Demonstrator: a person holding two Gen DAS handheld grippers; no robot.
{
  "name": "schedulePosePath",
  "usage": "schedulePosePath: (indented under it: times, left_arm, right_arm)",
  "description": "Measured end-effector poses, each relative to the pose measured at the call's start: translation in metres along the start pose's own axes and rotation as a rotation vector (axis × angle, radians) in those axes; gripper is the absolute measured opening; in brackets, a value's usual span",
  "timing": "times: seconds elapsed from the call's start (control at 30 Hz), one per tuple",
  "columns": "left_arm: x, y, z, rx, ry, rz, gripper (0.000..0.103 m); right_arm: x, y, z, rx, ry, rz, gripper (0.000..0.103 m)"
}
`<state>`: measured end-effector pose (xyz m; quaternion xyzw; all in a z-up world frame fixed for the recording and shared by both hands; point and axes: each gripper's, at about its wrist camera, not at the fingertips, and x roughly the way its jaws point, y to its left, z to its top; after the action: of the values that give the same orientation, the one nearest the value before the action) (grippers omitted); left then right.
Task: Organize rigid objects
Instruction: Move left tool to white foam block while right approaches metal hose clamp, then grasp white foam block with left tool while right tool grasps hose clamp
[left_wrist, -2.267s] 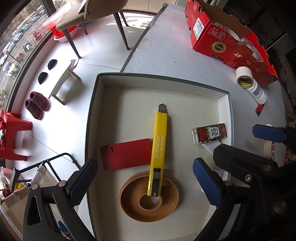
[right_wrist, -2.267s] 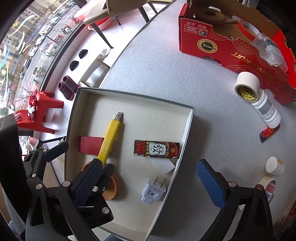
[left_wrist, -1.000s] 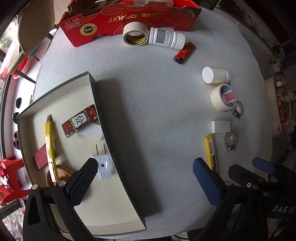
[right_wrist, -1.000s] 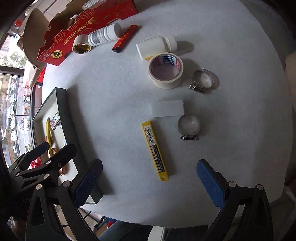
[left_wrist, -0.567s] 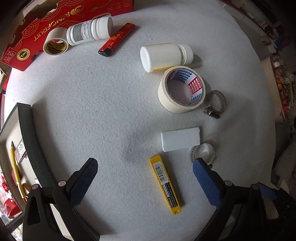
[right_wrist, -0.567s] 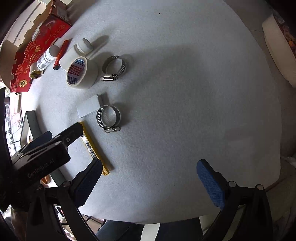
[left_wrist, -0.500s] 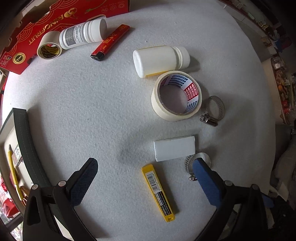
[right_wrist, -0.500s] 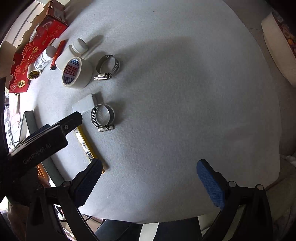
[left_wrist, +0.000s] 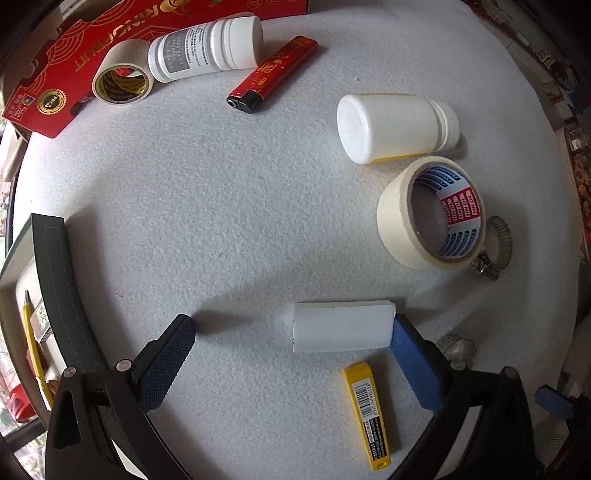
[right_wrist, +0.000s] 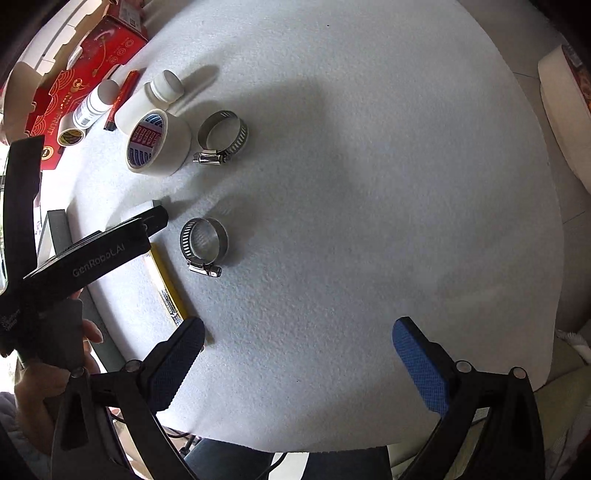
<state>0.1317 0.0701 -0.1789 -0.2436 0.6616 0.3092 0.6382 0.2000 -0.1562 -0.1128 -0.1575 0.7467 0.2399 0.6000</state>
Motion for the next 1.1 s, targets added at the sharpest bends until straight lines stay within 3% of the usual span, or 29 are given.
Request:
schedulePosePath:
  times: [0.1, 0.37, 0.6, 0.7, 0.9, 1.03, 1.1]
  left_arm:
    - [0.0, 0.015, 0.004, -0.022, 0.001, -0.015, 0.103]
    - [-0.003, 0.002, 0.014, -0.014, -0.013, -0.018, 0.103]
    - [-0.002, 0.021, -0.021, -0.009, -0.025, -0.03, 0.103]
    - [0.0, 0.026, -0.028, -0.006, -0.034, -0.034, 0.103]
    - [-0.001, 0.024, -0.036, -0.019, -0.037, -0.038, 0.103]
    - [0.0, 0.023, -0.036, -0.037, -0.028, -0.037, 0.103]
    - [-0.001, 0.021, -0.037, -0.039, -0.024, -0.04, 0.103]
  right_arm:
    - [-0.002, 0.009, 0.012, -0.017, -0.018, 0.0, 0.102]
    - [0.003, 0.043, 0.072, -0.12, -0.061, -0.054, 0.102]
    - [0.03, 0.077, 0.11, -0.266, -0.042, -0.164, 0.102]
    - [0.036, 0.086, 0.115, -0.316, -0.046, -0.216, 0.102]
    - [0.041, 0.093, 0.117, -0.334, -0.016, -0.204, 0.103]
    - [0.042, 0.087, 0.144, -0.334, -0.007, -0.212, 0.103]
    - [0.046, 0.089, 0.142, -0.34, -0.015, -0.213, 0.103]
